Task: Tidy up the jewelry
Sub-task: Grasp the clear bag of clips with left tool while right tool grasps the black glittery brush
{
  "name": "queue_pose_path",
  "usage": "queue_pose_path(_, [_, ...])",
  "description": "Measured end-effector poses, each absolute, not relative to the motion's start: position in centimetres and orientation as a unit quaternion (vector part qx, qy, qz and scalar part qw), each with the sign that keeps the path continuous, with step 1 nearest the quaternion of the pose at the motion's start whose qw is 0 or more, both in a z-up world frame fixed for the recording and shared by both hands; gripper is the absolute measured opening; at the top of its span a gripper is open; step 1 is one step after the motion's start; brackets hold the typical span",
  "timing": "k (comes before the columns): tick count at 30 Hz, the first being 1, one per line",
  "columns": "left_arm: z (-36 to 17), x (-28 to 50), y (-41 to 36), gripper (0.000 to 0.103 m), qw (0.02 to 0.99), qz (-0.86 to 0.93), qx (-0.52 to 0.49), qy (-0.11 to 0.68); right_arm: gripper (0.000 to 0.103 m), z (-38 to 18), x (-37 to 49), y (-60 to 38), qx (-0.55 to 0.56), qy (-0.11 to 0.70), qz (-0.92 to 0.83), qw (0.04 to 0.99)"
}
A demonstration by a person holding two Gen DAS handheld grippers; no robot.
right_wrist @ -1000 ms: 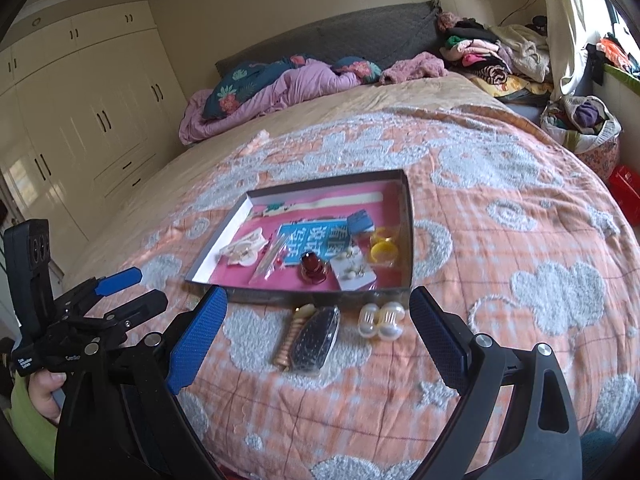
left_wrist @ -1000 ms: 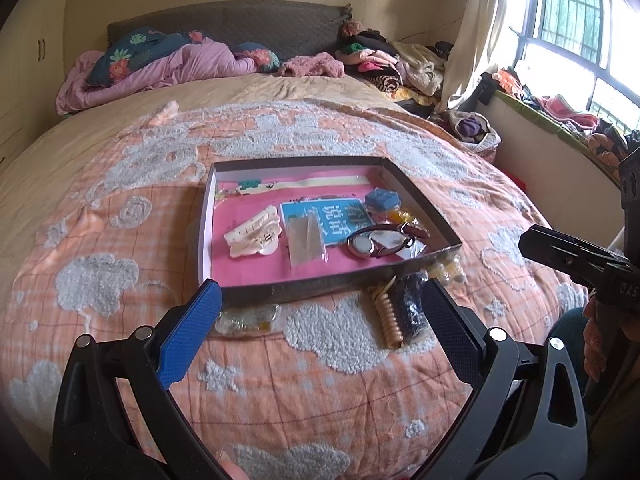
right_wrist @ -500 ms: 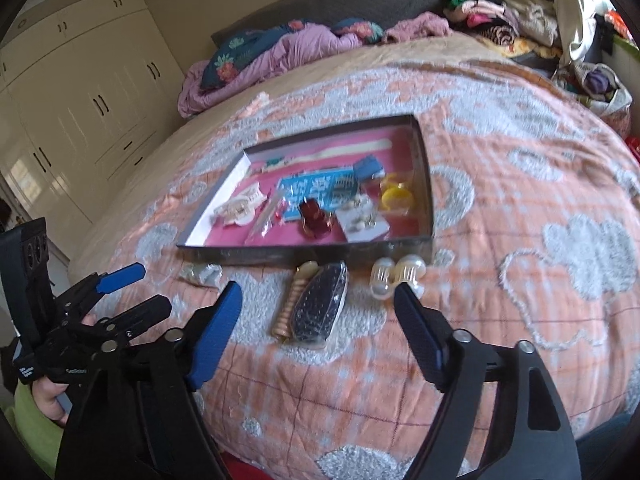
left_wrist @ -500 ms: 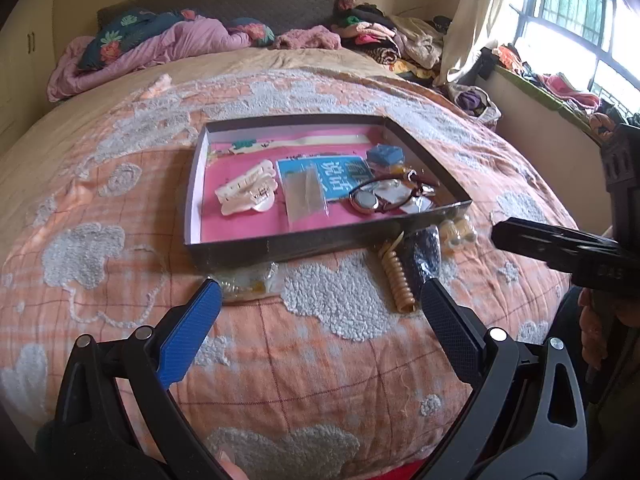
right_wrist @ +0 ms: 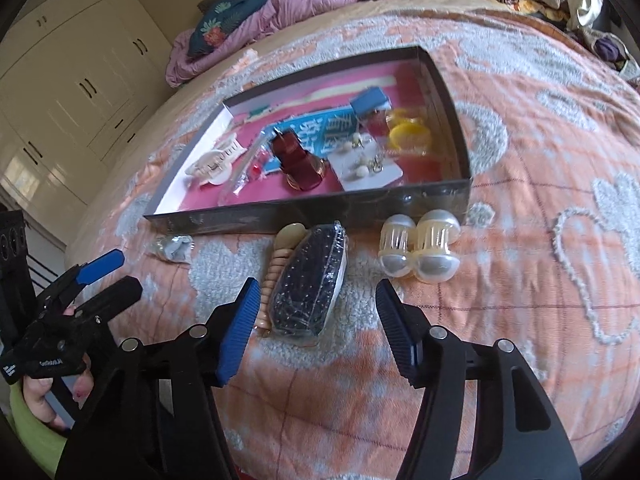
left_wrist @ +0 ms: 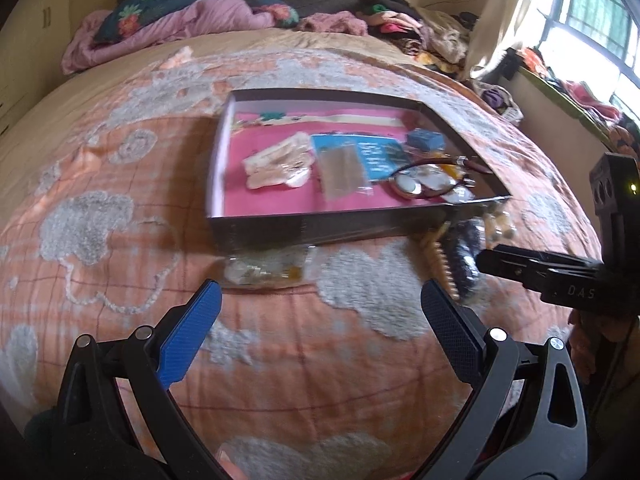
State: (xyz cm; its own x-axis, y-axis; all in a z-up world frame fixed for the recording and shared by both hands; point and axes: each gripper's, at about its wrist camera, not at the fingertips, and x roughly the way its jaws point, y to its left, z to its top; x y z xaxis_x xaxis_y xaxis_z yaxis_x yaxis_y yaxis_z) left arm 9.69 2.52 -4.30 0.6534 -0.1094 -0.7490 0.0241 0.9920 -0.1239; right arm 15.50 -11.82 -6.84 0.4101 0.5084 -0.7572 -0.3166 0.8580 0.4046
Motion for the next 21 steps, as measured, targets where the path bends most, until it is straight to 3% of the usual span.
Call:
queue_pose_path(4, [-5.0, 10.3, 4.0, 0.093, 0.905, -0.019, -0.067, 0.419, 0.051, -7.9, 16.3, -11.3, 0.104, 0.495, 0.247, 0.826])
queue_pose_path(9, [-5.8, 11.3, 5.3, 0.093, 0.899, -0.006, -0.09, 0.429, 0.048, -8.4, 16.8, -10.9, 0.11, 0.495, 0.252, 0.824])
queue_pose_path(12, [-6.5, 12.0, 5.8, 0.093, 0.893, -0.001, -0.102, 0.438, 0.035, -8.4, 16.8, -10.6, 0.111, 0.491, 0.265, 0.823])
queue_pose_path(19, [-7.8, 13.3, 6.1, 0.093, 0.886, 0.003, -0.111, 0.45, 0.031, -7.7, 16.1, -10.7, 0.094, 0.473, 0.265, 0.835])
queue_pose_path(21, [-8.0, 13.5, 5.8, 0.082, 0.887, 0.004, -0.1, 0.451, 0.03, -7.3, 15.8, -11.0, 0.09, 0.466, 0.264, 0.84])
